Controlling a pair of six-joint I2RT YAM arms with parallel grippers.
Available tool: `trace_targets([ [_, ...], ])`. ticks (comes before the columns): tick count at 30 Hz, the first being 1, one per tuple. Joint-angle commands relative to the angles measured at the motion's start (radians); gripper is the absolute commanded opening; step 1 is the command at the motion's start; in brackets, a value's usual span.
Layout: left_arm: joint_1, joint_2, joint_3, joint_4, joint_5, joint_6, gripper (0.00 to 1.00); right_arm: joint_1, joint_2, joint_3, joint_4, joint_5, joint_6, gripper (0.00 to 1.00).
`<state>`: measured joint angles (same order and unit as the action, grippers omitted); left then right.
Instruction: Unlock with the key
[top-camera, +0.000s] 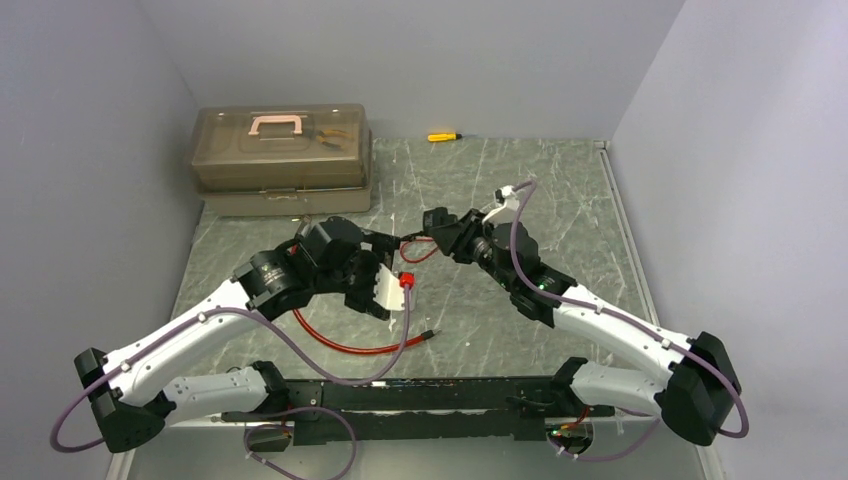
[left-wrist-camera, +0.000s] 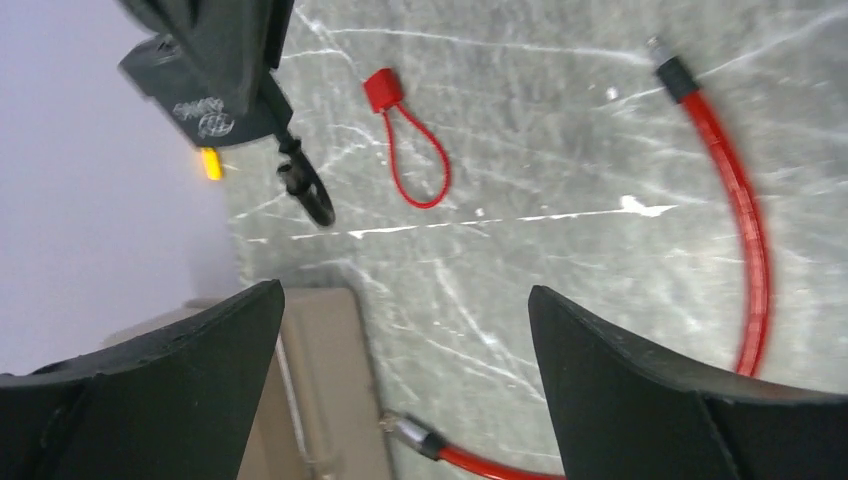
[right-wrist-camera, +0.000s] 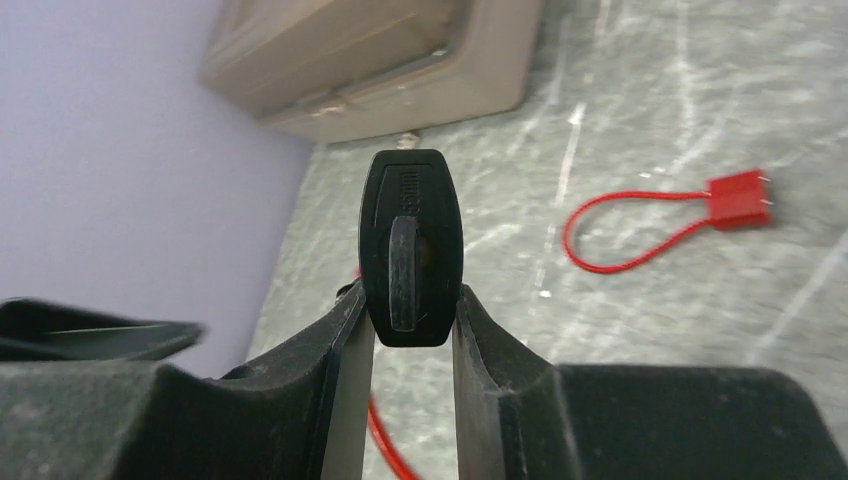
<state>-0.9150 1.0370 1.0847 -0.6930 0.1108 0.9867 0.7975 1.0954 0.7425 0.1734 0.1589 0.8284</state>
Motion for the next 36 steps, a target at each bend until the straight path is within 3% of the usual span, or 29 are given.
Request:
trace_targets([
  [1,0.009,0.038,0.147,-0.175,0.105,-0.197,0.99,-0.054,-0.072,-0.093,0.22,0.011,0.024,0.0],
  [3,0.058,0.066,0.219,-0.209,0.13,-0.272,0.99,-0.069,-0.076,-0.151,0.256,-0.008,0.029,0.0],
  [9,0.343,0.138,0.433,-0.198,0.224,-0.551,1.0,-0.074,-0.044,-0.313,0.416,-0.062,0.032,0.0],
  [12,0.438,0.154,0.464,-0.219,0.282,-0.587,0.99,-0.074,-0.002,-0.374,0.492,-0.076,0.042,0.0],
  [23,0.564,-0.006,0.227,-0.055,0.221,-0.63,0.99,-0.093,0.259,-0.5,0.738,-0.132,0.106,0.0],
  [29,0.605,-0.086,0.103,0.033,0.068,-0.607,0.99,-0.151,0.361,-0.545,0.753,-0.268,0.175,0.0],
  [31,0.617,-0.106,0.06,0.062,0.029,-0.602,0.99,-0.17,0.354,-0.551,0.705,-0.3,0.186,0.1],
  [34,0.631,-0.131,0.02,0.087,-0.006,-0.591,0.99,-0.192,0.312,-0.559,0.599,-0.324,0.199,0.44],
  [36,0.638,-0.141,0.004,0.093,-0.017,-0.583,0.99,-0.202,0.257,-0.566,0.52,-0.322,0.2,0.58],
])
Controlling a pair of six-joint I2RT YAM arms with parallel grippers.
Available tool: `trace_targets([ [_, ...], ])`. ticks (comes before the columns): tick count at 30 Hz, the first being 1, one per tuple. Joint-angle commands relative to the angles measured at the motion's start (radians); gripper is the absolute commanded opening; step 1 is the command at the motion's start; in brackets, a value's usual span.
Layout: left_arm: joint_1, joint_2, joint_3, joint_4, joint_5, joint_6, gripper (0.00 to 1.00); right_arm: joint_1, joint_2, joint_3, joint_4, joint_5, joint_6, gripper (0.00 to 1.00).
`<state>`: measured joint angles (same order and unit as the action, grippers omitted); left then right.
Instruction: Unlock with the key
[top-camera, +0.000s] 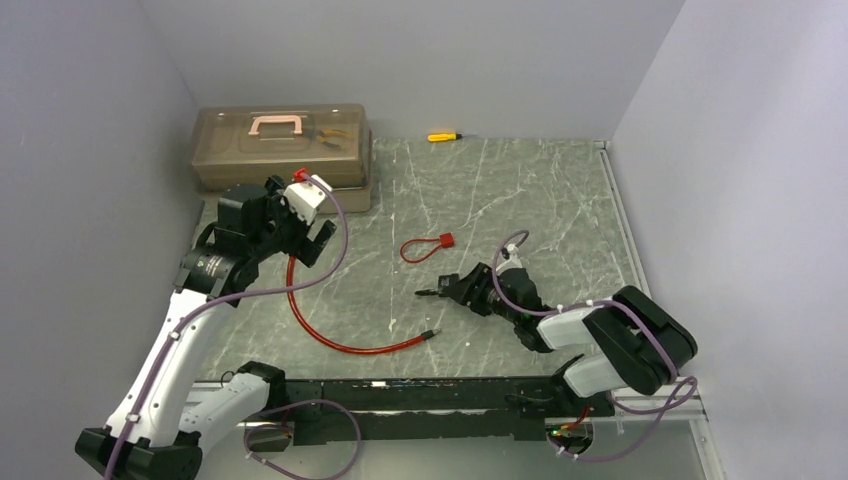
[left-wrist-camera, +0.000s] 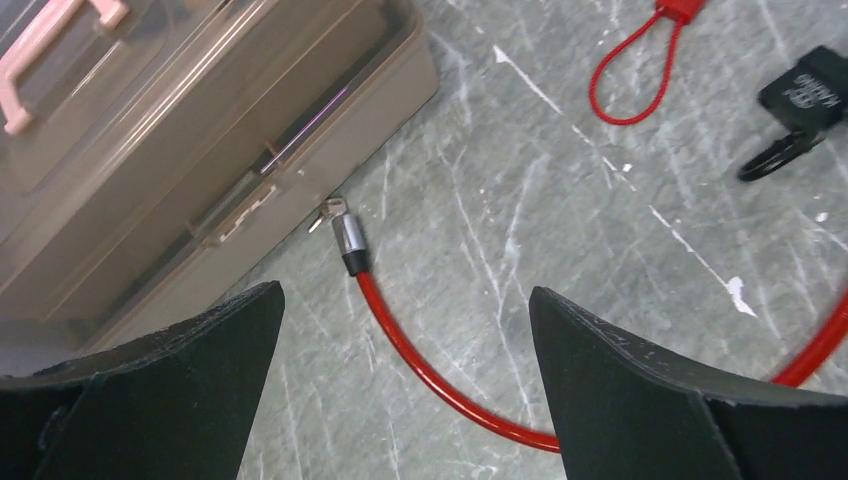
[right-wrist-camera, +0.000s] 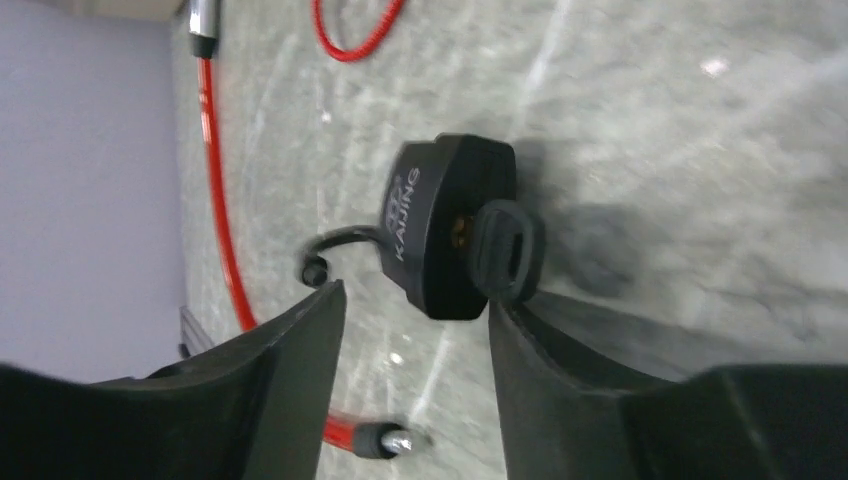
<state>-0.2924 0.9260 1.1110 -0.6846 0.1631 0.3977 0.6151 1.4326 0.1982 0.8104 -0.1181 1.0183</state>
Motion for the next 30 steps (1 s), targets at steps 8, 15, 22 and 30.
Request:
trace_targets([
  [8,0.055,-0.021,0.01,0.027,-0.054,-0.029,0.99,-0.079,-0.438,0.042,-0.568,-0.055,-0.044,0.83],
  [15,0.201,0.01,-0.009,0.089,0.034,-0.102,0.99,-0.276,-0.581,0.359,-1.003,-0.023,-0.289,1.0],
  [22,0.334,0.057,-0.179,0.299,0.086,-0.121,0.99,-0.487,-0.487,0.414,-0.825,0.663,-0.489,1.0],
  [30,0.377,0.172,-0.412,0.633,0.116,-0.175,1.0,-0.532,-0.221,0.202,-0.232,0.877,-0.758,1.0],
])
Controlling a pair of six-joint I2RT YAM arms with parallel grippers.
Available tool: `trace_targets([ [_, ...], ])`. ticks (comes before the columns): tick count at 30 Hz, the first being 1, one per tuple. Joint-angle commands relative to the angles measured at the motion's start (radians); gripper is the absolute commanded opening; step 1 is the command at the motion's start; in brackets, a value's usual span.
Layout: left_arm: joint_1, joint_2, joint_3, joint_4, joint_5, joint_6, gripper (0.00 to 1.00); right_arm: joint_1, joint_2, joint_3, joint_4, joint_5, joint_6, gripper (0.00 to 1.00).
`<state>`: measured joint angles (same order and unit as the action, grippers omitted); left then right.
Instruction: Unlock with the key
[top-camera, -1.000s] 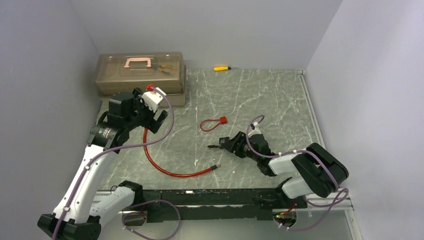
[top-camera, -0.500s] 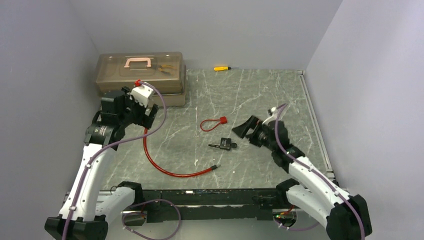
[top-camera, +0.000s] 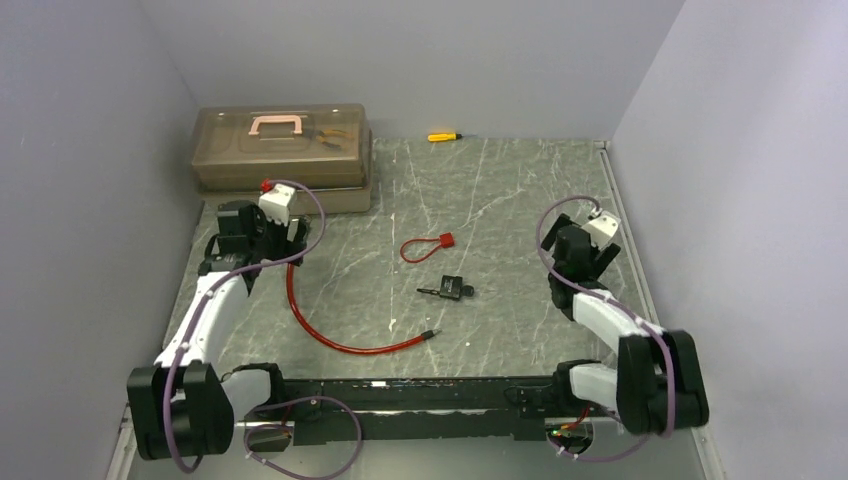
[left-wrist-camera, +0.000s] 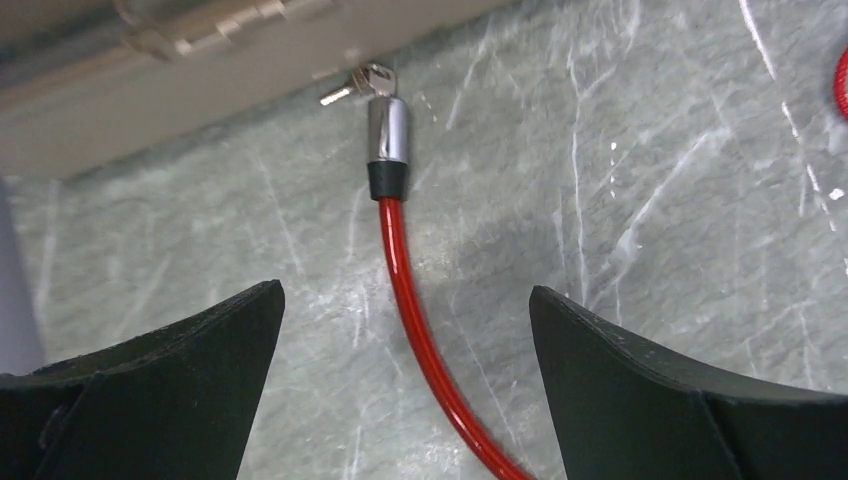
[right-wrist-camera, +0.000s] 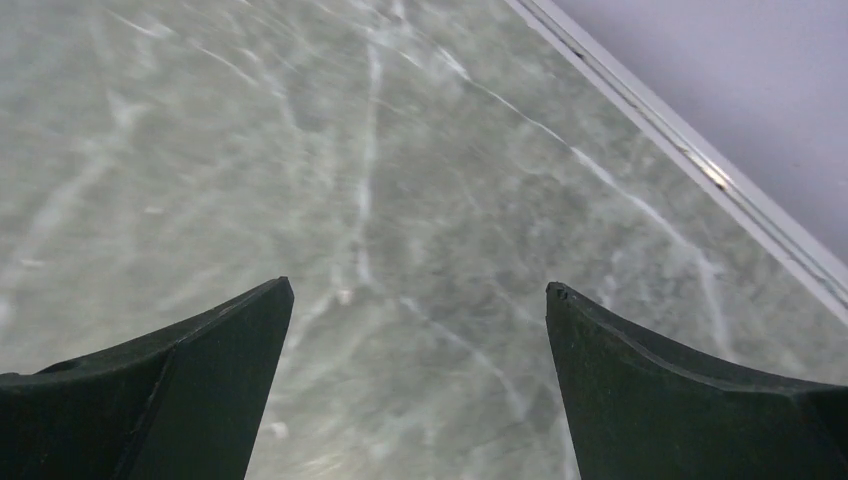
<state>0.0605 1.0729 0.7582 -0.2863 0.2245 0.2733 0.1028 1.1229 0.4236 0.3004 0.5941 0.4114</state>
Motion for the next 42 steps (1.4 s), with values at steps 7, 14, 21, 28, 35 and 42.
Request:
trace_targets([
  [7,0.07,0.082,-0.25,0.608,0.073,-0.097,0.99,-0.052,0.193,-0.103,0.519,0.079,-0.177,1.0],
  [14,0.106,0.15,-0.409,0.972,0.053,-0.172,0.99,-0.052,0.302,-0.098,0.616,-0.022,-0.254,1.0],
  [21,0.108,0.264,-0.582,1.433,0.144,-0.176,0.99,-0.015,0.351,-0.22,0.898,-0.138,-0.354,1.0],
  [28,0.083,0.268,-0.549,1.37,0.101,-0.167,0.99,-0.053,0.352,-0.179,0.811,-0.188,-0.32,1.0],
  [35,0.079,0.263,-0.546,1.349,0.094,-0.163,0.99,-0.052,0.351,-0.183,0.816,-0.186,-0.323,1.0],
  [42,0.056,0.273,-0.532,1.336,0.056,-0.153,0.99,-0.052,0.353,-0.184,0.82,-0.185,-0.324,1.0],
])
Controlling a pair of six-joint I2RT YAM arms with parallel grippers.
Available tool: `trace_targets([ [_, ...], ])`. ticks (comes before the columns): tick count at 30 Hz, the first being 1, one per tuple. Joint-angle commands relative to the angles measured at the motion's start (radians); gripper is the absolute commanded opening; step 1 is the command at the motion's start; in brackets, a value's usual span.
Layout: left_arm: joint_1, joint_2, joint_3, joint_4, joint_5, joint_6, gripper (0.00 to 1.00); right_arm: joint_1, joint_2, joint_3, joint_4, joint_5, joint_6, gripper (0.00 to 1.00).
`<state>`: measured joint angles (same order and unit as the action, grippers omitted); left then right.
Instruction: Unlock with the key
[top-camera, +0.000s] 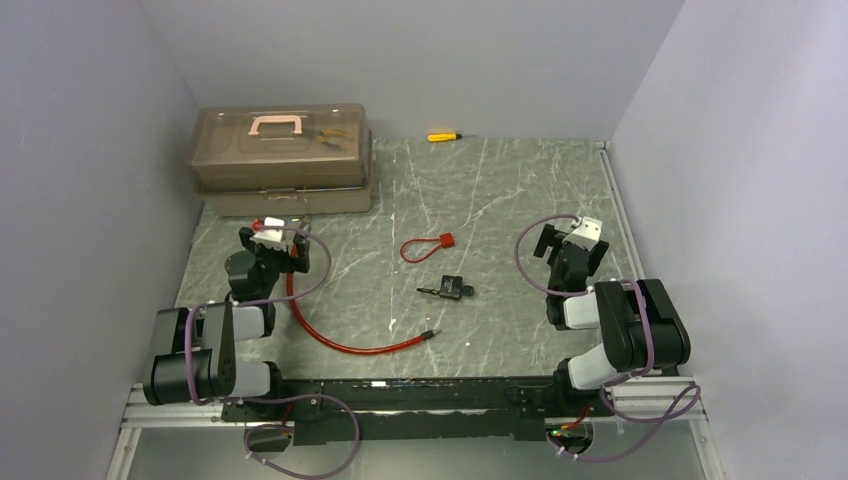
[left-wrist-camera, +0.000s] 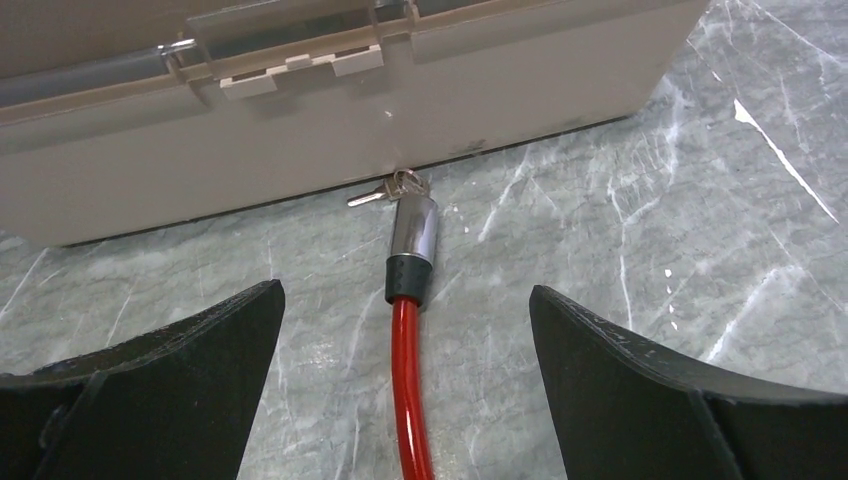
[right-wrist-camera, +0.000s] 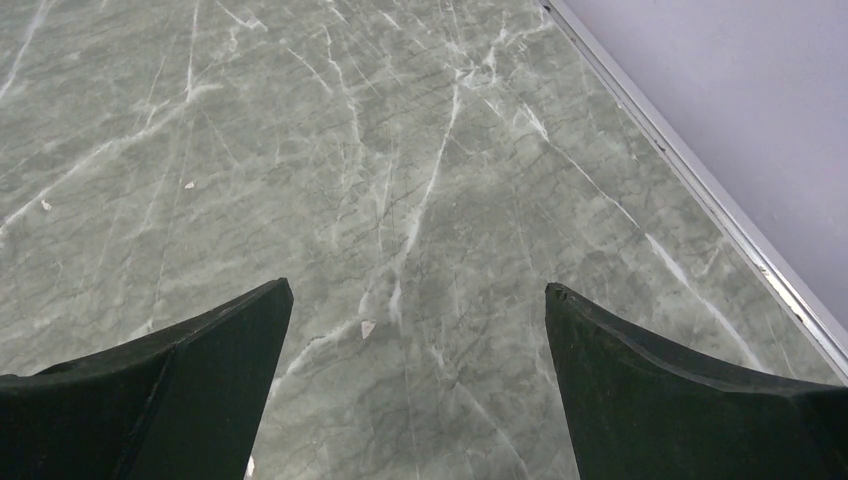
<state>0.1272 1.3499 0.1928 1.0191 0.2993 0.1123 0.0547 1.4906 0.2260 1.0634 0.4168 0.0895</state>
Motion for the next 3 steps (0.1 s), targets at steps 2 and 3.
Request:
trace_targets([
  [2,-0.015,-0.006,0.032,0.031,-0.027,0.011,0.99,-0.004,-0.015,0.014,0.056,-0.008,-0.002,1.0],
  [3,-0.015,-0.012,0.026,0.033,-0.028,0.01,0.99,-0.004,-0.015,0.014,0.057,-0.007,-0.002,1.0],
])
